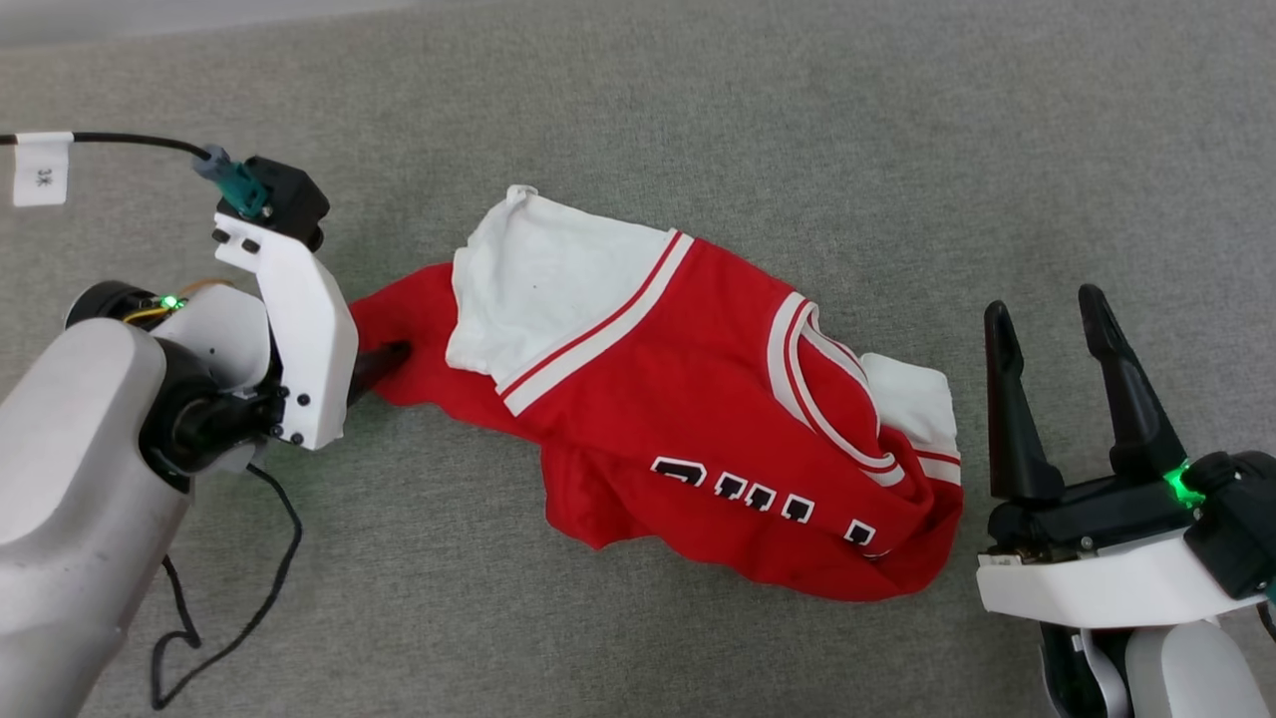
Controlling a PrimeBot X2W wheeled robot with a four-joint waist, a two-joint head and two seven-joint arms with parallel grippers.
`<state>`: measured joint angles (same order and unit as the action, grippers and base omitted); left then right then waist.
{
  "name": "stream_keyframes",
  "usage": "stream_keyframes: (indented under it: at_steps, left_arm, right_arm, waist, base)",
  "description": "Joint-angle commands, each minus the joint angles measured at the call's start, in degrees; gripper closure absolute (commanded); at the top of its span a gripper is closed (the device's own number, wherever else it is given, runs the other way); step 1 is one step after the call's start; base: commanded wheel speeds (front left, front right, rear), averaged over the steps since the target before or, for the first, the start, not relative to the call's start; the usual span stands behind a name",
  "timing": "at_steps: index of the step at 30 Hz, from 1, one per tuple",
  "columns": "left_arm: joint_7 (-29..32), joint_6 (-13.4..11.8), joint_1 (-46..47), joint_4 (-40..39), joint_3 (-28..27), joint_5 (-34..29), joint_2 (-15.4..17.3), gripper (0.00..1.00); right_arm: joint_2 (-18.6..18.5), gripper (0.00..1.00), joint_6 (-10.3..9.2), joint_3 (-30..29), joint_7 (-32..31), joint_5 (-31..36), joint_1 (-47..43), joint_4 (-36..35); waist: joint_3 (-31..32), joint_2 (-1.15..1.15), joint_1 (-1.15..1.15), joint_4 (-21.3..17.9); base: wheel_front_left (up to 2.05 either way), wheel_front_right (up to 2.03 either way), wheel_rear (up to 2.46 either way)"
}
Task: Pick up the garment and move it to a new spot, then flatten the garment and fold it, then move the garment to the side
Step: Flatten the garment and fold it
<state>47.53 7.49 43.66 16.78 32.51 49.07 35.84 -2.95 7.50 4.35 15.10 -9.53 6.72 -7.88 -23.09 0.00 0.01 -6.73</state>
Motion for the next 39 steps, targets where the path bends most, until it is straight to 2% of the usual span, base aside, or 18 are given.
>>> stream_keyframes:
  at_steps: [1,3,4,6,9,12,15,20,30,36,39]
  left_arm:
    - [0.6,0.0,0.4,0.6,0.7,0.3,0.1,0.00]
    - [2.2,0.0,-0.4,1.3,2.3,1.5,-0.1,0.00]
    - [3.7,0.0,-1.2,1.4,3.4,2.7,-0.2,1.00]
    - [5.1,0.0,-1.8,0.6,4.7,4.3,0.0,1.00]
    - [2.3,0.0,-1.4,0.2,4.5,4.4,0.2,1.00]
    - [0.4,0.0,-2.3,-1.5,6.9,2.7,2.3,1.00]
    - [-1.7,0.0,-5.2,-5.6,8.3,5.3,2.0,1.00]
    - [-3.3,-0.3,-12.2,-14.1,11.2,6.3,3.8,1.00]
    - [-6.5,-3.7,-26.2,-25.4,15.8,8.5,1.7,1.00]
    - [-9.2,-3.9,-32.0,-25.0,18.9,9.7,-1.7,1.00]
    - [-9.6,-3.5,-32.6,-24.2,19.7,9.5,-2.2,1.00]
  right_arm:
    - [0.1,0.00,-0.02,0.0,0.1,-0.3,0.8,-0.3]
    - [0.1,0.00,-0.02,0.0,0.1,-0.5,1.1,-0.2]
    - [0.1,0.00,-0.02,0.0,0.1,-0.4,1.2,-0.1]
    - [0.1,0.00,-0.02,-0.1,0.1,-0.3,1.3,0.1]
    - [0.1,0.00,-0.02,-0.7,0.1,0.2,0.8,0.5]
    - [0.1,0.00,-0.02,-0.6,0.1,0.6,0.1,1.3]
    - [0.1,0.00,-0.02,-1.1,0.1,0.9,-1.4,1.9]
    - [0.1,0.00,-0.02,-1.8,0.1,1.5,-3.5,2.6]
    - [0.1,0.00,-0.02,-1.6,0.1,2.7,-6.2,3.6]
    - [0.1,0.00,-0.02,-1.9,0.1,2.6,-6.6,3.7]
    - [0.1,0.00,-0.02,-1.8,0.1,2.6,-6.8,3.8]
  waist:
    - [-1.0,0.00,-0.01,-0.4]
    - [-1.4,0.00,-0.01,-0.6]
    - [-1.4,0.00,-0.01,-0.6]
    - [-1.4,0.00,-0.01,-0.5]
    - [-0.3,0.00,-0.01,0.2]
    - [1.8,0.00,-0.01,1.2]
    - [4.5,0.00,-0.01,2.3]
    - [9.0,0.00,-0.01,4.8]
    - [14.9,0.00,-0.01,9.0]
    - [15.4,0.00,-0.01,9.4]
    - [15.5,0.00,-0.01,9.5]
  base:
    - [0.00,0.00,0.00]
    - [0.00,0.00,0.00]
    - [0.00,0.00,0.00]
    - [0.00,0.00,0.00]
    - [0.00,0.00,0.00]
    - [0.00,0.00,0.00]
    - [0.00,0.00,0.00]
    - [0.00,0.00,0.00]
    - [0.00,0.00,0.00]
    - [0.00,0.00,0.00]
    - [0.00,0.00,0.00]
